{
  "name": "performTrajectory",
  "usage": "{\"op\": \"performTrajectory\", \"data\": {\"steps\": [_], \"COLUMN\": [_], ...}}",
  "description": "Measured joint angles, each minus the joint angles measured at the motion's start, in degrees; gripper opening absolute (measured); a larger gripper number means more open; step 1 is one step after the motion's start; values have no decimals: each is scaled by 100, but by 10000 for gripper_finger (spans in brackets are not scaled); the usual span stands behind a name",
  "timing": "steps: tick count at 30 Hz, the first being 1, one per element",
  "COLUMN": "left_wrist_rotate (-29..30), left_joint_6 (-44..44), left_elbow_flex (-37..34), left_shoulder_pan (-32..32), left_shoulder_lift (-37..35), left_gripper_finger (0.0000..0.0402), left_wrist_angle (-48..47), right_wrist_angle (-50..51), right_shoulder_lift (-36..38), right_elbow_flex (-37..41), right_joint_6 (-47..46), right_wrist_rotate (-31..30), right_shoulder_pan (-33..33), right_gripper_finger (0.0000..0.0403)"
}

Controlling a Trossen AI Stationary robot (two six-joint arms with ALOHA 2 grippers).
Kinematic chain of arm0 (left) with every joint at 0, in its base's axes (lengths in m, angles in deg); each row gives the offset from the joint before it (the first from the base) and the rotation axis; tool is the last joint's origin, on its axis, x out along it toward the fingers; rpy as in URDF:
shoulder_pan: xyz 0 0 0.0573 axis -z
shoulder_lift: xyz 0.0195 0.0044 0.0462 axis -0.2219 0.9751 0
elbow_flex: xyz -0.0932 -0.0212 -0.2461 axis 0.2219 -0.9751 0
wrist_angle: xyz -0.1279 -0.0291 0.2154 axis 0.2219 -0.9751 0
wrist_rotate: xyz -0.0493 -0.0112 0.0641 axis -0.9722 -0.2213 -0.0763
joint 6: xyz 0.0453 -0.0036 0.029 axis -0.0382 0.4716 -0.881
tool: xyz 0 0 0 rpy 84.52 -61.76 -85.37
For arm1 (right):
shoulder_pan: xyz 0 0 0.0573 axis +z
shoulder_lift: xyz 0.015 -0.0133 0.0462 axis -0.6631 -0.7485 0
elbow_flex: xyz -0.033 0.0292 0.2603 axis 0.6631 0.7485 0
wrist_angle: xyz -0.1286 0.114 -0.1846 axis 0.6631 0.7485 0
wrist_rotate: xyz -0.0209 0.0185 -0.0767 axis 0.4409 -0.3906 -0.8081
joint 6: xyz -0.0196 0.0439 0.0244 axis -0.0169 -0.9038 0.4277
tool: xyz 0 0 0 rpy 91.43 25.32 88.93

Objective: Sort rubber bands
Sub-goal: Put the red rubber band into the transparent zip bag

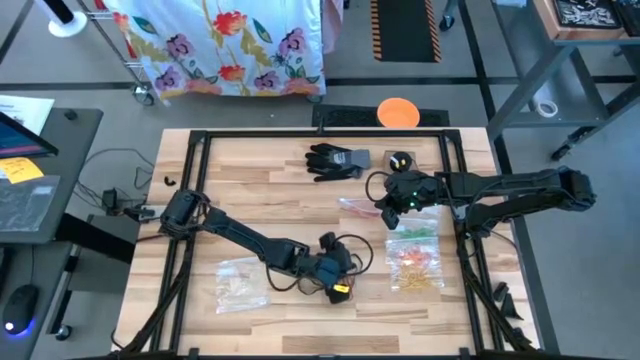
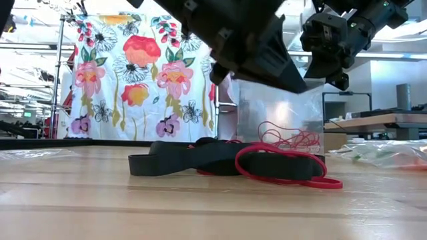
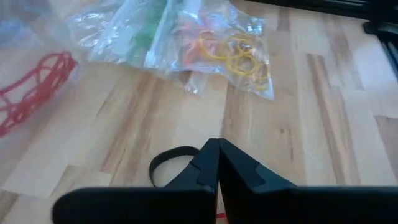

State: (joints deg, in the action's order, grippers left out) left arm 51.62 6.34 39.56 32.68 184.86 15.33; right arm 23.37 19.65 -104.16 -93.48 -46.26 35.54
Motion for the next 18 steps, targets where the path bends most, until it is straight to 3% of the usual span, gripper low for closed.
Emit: {"op": "performTrajectory", "data": {"steps": [9,18], "left_wrist_rotate": [-255,23], "left_joint_6": [-51,282], "left_elbow_flex": [0,-4], "left_shoulder_pan": [-57,-226], "left_shoulder_lift": [348,777], "left_gripper_finger": [33,167], "left_wrist_angle": [-210,-204], "right_wrist_angle": [-24,-61], "right_shoulder_lift": [0,0], "right_elbow_flex": [0,0], "right_joint_6": [0,0], "right_wrist_rotate": [0,0], "right_shoulder_pan": [0,0], "right_gripper_finger": [11,11]}}
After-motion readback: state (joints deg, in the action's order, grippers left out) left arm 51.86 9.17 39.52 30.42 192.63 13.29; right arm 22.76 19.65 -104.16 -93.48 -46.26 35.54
